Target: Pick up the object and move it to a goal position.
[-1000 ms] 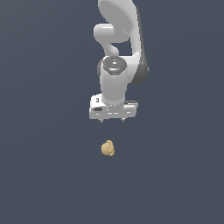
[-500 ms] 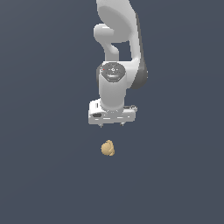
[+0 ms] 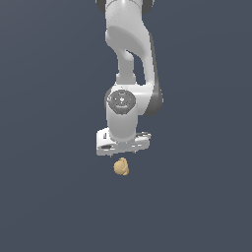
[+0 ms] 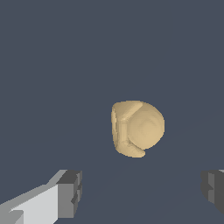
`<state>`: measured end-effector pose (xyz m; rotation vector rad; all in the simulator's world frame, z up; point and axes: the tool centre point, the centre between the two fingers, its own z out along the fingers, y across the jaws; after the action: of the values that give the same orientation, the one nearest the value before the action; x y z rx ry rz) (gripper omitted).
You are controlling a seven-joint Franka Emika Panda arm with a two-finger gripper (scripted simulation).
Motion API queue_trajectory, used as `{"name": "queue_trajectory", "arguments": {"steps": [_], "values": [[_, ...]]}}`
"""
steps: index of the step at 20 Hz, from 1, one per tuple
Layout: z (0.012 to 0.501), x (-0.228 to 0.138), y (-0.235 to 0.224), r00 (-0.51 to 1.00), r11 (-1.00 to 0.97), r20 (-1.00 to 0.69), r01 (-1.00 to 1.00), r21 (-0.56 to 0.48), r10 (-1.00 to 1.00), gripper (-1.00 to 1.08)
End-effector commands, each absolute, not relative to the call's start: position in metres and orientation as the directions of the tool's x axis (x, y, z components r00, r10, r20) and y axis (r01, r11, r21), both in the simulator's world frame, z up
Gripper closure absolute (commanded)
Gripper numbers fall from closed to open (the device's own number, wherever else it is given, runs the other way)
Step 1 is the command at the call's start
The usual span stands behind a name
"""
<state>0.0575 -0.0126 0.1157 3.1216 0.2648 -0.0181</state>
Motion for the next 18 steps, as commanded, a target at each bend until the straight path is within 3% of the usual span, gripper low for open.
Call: {"name": "queue_trajectory", "arguments": {"steps": [1,18], "values": [[0.107,0.068,-0.016,0.983,-0.983,-0.008,0.186,0.005,0.186,-0.92],[0.083,0.086,-0.023,0.976,-0.976,-0.001,0.218,0.0,0.218,-0.92]]}}
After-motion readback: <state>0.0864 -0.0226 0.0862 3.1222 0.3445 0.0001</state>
